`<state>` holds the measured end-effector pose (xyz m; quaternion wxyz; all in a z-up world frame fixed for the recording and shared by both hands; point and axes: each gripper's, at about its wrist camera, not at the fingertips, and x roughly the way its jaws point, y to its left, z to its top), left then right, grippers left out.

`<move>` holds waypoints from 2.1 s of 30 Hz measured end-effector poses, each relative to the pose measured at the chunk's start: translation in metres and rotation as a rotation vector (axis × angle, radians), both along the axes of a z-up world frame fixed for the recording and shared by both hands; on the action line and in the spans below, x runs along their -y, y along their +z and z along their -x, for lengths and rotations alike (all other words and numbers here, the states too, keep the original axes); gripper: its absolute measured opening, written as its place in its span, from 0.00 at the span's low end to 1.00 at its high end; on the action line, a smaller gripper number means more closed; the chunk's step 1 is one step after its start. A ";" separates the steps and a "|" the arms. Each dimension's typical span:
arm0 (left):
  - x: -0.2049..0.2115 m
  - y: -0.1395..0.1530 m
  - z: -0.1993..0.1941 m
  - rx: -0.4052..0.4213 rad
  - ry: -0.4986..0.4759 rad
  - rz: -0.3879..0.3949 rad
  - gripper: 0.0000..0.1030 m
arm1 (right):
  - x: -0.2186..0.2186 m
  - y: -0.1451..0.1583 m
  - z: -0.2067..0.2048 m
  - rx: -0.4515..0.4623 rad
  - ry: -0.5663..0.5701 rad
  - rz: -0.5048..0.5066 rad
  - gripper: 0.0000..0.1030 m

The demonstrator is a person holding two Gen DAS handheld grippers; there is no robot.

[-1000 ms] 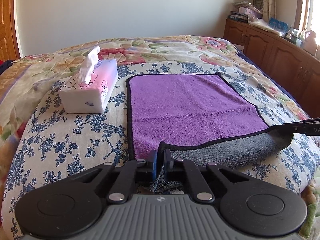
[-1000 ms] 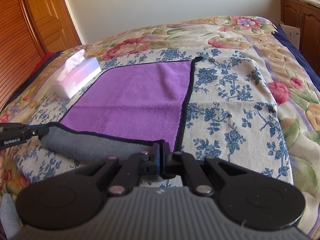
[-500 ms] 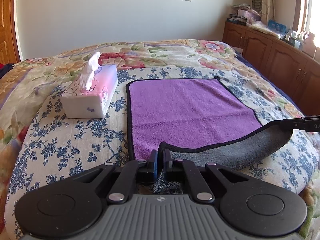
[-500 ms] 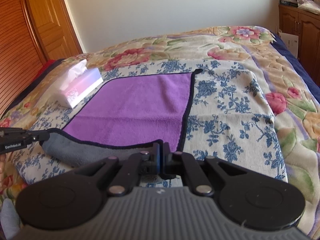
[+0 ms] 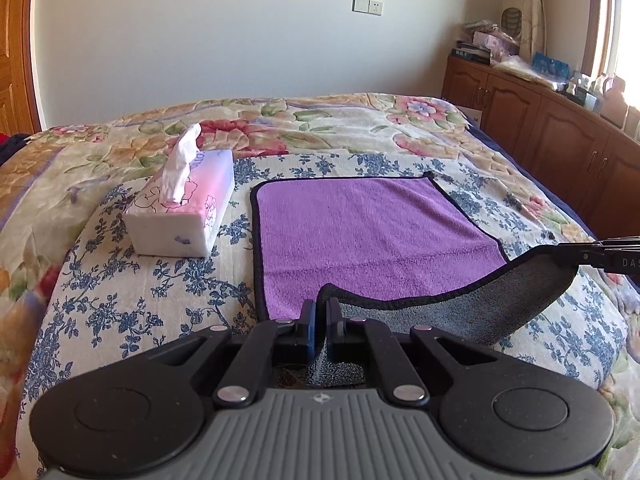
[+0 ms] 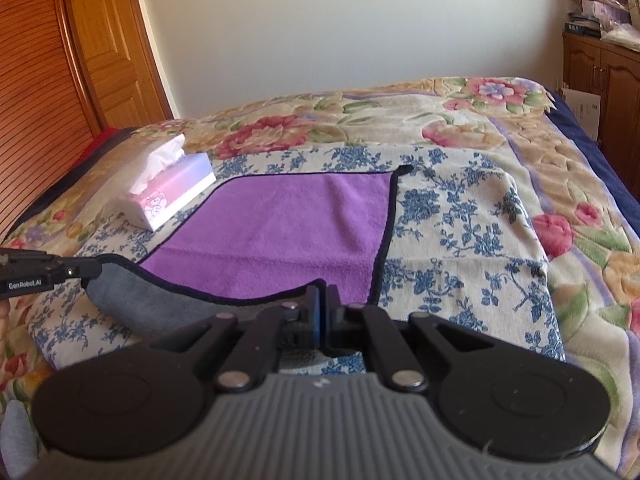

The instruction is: Fold towel

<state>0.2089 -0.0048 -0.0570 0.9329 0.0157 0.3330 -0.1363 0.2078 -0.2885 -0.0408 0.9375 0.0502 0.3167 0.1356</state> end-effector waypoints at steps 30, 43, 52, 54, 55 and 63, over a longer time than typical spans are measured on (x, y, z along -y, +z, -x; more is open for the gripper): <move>-0.002 0.024 -0.029 0.032 0.026 0.028 0.05 | -0.002 0.020 -0.026 0.095 0.019 0.040 0.03; 0.002 0.038 -0.056 0.050 0.016 0.016 0.05 | -0.001 0.025 -0.046 0.130 0.028 0.057 0.03; 0.005 0.037 -0.080 0.051 0.026 0.021 0.05 | 0.003 0.025 -0.066 0.153 0.031 0.072 0.03; 0.005 0.036 -0.087 0.054 0.025 0.020 0.05 | 0.003 0.025 -0.071 0.156 0.031 0.076 0.03; 0.006 0.036 -0.089 0.055 0.024 0.018 0.05 | 0.004 0.024 -0.074 0.158 0.032 0.079 0.03; 0.007 0.033 -0.113 0.057 0.029 0.023 0.05 | 0.001 0.021 -0.095 0.176 0.039 0.105 0.03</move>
